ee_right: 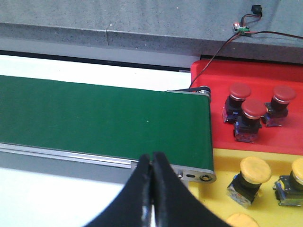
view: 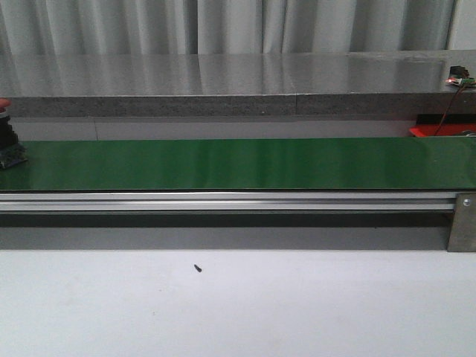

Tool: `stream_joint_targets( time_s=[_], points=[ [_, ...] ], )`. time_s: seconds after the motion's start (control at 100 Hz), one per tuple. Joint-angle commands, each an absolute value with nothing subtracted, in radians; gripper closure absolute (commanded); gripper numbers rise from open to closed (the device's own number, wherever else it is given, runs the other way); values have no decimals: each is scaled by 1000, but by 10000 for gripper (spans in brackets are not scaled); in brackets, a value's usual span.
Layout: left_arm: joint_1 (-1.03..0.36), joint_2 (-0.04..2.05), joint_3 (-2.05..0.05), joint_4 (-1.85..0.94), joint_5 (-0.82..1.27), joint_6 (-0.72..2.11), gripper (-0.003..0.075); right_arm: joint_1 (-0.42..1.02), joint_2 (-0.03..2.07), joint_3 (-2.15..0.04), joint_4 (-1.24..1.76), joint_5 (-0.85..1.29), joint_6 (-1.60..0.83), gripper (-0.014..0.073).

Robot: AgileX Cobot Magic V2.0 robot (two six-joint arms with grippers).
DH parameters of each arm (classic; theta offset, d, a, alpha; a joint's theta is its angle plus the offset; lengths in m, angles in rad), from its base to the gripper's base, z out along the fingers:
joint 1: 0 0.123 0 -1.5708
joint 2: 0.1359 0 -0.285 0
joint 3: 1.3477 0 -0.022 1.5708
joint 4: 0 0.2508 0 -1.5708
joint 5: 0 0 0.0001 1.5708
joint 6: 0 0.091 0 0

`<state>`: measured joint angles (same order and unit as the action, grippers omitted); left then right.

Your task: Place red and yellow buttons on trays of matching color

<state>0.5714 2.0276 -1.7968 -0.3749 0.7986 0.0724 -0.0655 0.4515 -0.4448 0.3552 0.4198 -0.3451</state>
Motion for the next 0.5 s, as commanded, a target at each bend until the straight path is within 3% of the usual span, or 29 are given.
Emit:
stream_joint_targets(
  time_s=[0.0,0.49],
  points=[
    [575,1928,-1831,-398,801,87,461,-65,454,-469,369,348,-355,662],
    [471,1793,-1780,-396,911,139,461,-65,454,-469,369,349,-355,662]
  ],
)
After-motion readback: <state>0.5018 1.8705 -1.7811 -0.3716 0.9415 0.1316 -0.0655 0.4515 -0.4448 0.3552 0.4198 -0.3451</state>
